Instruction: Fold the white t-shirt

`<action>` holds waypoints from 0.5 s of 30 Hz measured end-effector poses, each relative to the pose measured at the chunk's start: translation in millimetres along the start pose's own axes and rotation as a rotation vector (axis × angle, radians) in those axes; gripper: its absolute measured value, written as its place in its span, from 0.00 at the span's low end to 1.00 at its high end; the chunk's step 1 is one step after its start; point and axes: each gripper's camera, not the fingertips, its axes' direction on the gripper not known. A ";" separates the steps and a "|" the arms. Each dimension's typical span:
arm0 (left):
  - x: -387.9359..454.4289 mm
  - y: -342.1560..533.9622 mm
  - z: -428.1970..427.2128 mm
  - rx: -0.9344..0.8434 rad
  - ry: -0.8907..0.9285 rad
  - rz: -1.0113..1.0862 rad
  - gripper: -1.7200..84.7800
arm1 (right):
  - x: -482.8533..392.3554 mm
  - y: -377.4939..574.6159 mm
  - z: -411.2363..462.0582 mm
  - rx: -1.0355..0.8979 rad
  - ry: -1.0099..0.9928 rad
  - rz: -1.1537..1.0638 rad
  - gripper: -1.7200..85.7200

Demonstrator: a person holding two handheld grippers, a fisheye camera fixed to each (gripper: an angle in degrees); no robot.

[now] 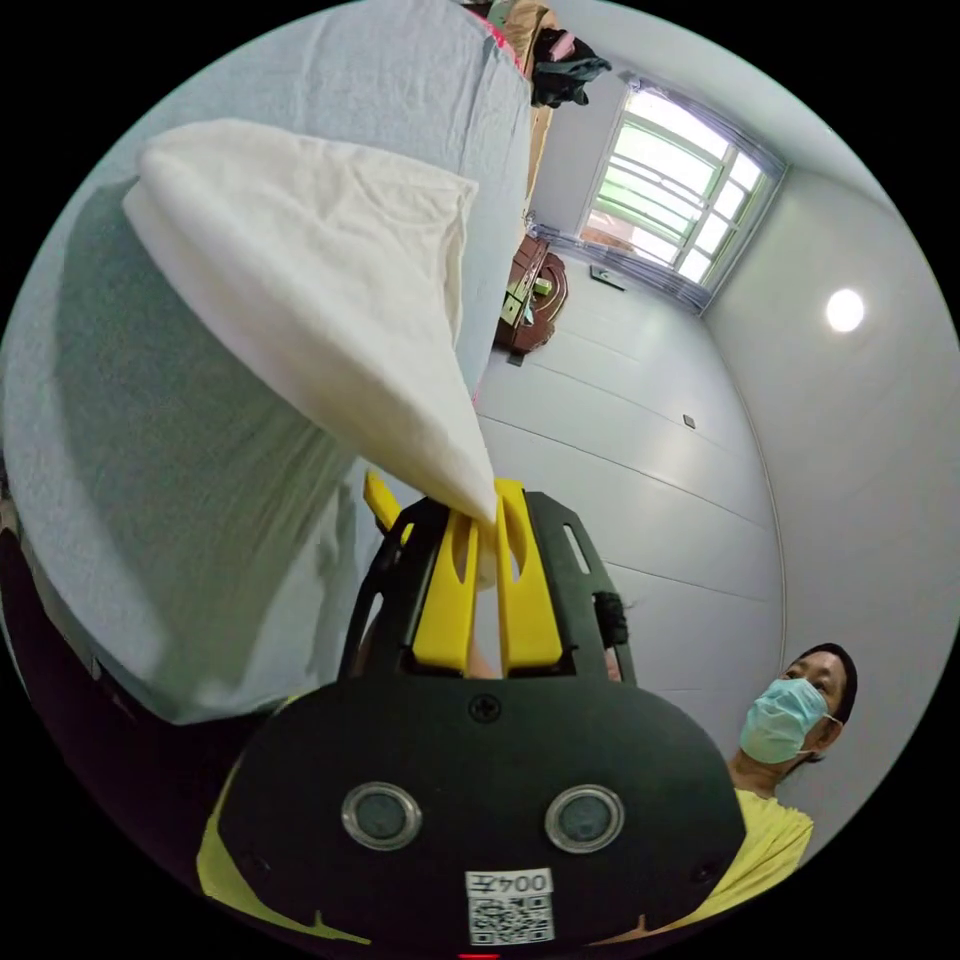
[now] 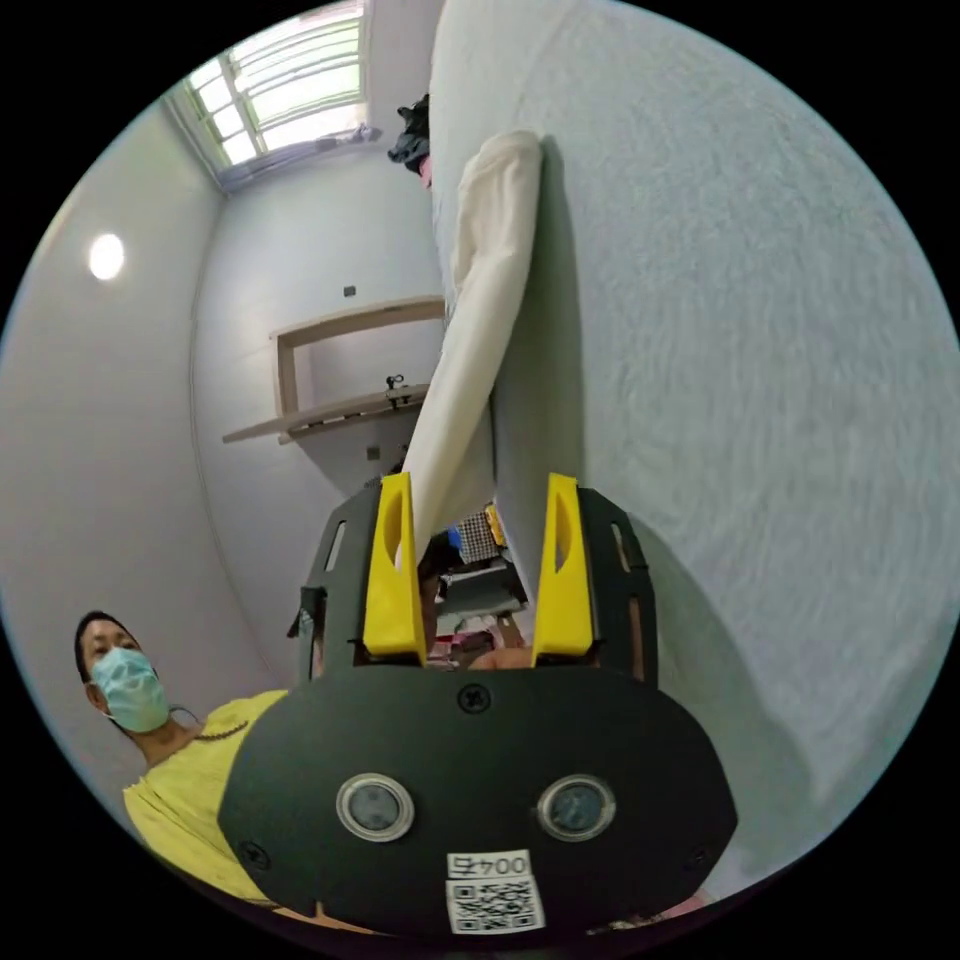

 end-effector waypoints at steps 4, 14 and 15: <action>-6.7 17.1 -22.0 0.011 0.010 0.001 0.08 | 17.5 -53.5 27.2 0.034 -0.030 0.024 0.23; -41.7 83.4 -100.9 0.079 0.018 0.014 0.08 | 47.9 -145.9 126.2 0.109 -0.151 0.026 0.08; -46.6 91.8 -111.5 0.093 0.012 0.023 0.08 | 49.0 -149.4 134.6 0.098 -0.161 0.023 0.06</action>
